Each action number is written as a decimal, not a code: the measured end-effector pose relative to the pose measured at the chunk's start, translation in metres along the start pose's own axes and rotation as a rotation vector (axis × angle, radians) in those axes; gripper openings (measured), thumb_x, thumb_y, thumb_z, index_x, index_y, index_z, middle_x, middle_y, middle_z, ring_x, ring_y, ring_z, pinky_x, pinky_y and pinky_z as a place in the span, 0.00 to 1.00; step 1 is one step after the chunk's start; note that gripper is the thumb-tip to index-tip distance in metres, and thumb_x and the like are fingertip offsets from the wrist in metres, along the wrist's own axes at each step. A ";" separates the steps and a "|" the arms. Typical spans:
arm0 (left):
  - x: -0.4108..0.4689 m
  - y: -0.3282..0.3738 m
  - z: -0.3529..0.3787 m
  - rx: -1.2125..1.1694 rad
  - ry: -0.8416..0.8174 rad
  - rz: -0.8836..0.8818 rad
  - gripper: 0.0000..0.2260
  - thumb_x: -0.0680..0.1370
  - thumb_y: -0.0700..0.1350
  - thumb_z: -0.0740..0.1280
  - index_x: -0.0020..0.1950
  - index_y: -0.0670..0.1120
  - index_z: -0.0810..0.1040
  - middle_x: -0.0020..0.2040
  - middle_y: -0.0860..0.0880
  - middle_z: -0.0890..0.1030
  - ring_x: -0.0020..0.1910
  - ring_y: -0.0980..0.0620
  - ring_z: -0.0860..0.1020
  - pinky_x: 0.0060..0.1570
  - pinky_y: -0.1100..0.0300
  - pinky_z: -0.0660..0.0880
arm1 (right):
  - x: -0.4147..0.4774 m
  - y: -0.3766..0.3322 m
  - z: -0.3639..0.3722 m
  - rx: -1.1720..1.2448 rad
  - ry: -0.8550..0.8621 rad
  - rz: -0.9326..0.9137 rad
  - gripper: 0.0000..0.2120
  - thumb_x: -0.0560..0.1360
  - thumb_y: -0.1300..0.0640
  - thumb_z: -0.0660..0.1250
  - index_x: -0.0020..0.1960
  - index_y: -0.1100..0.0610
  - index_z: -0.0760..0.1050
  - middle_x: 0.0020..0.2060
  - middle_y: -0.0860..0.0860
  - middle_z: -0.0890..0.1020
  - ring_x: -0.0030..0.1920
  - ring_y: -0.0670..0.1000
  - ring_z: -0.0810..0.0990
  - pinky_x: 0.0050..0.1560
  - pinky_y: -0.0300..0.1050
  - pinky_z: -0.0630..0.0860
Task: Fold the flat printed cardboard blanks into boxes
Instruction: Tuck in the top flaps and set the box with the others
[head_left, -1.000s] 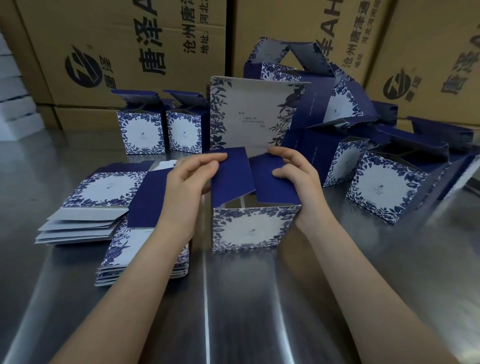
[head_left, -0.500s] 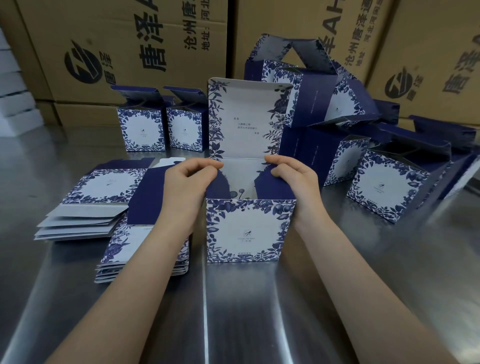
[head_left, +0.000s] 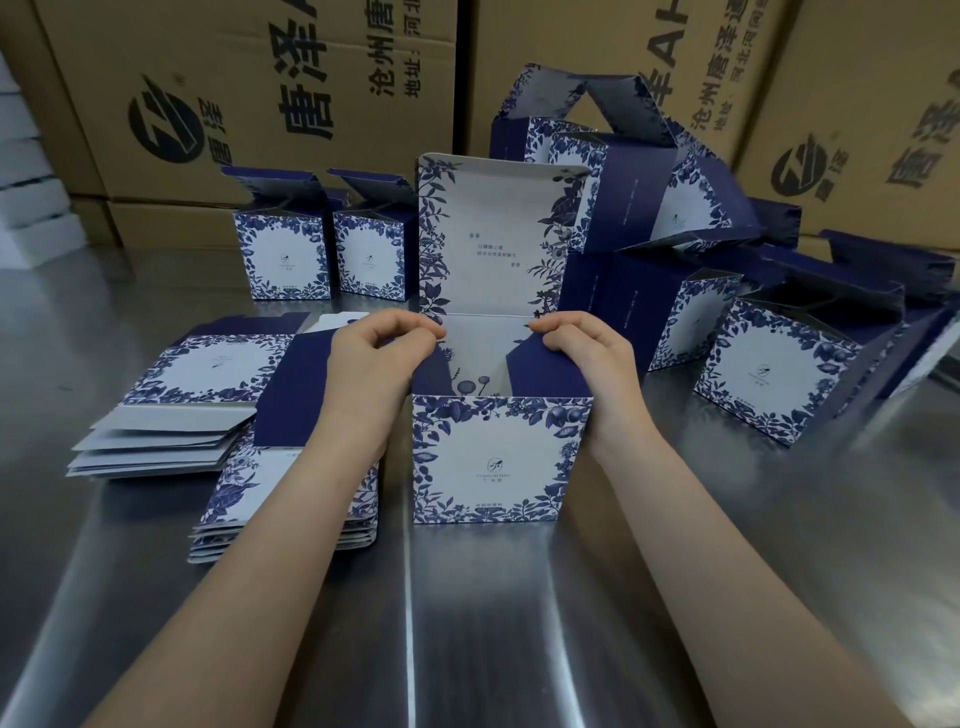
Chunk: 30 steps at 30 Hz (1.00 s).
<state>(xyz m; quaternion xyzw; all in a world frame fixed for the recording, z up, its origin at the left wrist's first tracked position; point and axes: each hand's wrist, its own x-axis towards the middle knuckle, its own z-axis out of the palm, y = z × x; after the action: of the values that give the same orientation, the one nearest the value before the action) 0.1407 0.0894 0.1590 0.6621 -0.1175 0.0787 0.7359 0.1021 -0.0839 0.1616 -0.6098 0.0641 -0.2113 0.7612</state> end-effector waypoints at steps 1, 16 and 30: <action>0.000 -0.001 0.000 0.003 -0.005 0.008 0.07 0.67 0.42 0.67 0.36 0.51 0.84 0.41 0.46 0.83 0.45 0.45 0.78 0.49 0.49 0.75 | 0.000 0.000 0.000 -0.003 -0.013 -0.006 0.11 0.75 0.67 0.63 0.41 0.57 0.81 0.36 0.51 0.81 0.33 0.48 0.76 0.30 0.35 0.73; -0.001 -0.007 -0.004 -0.016 -0.077 0.072 0.04 0.68 0.44 0.67 0.36 0.51 0.82 0.40 0.50 0.81 0.43 0.48 0.78 0.46 0.53 0.74 | 0.001 0.006 -0.008 -0.052 -0.146 -0.036 0.09 0.74 0.62 0.64 0.39 0.53 0.79 0.37 0.50 0.80 0.37 0.49 0.76 0.35 0.41 0.72; 0.007 -0.016 -0.011 -0.120 -0.125 -0.017 0.08 0.72 0.48 0.68 0.47 0.55 0.85 0.55 0.54 0.84 0.54 0.51 0.82 0.53 0.55 0.76 | 0.005 0.005 -0.007 -0.037 -0.203 -0.022 0.11 0.79 0.61 0.64 0.58 0.53 0.80 0.50 0.49 0.83 0.45 0.46 0.81 0.41 0.36 0.76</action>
<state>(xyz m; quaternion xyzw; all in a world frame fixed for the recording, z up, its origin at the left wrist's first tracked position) 0.1521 0.0978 0.1441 0.6214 -0.1619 0.0236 0.7662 0.1051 -0.0916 0.1555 -0.6426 -0.0162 -0.1553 0.7501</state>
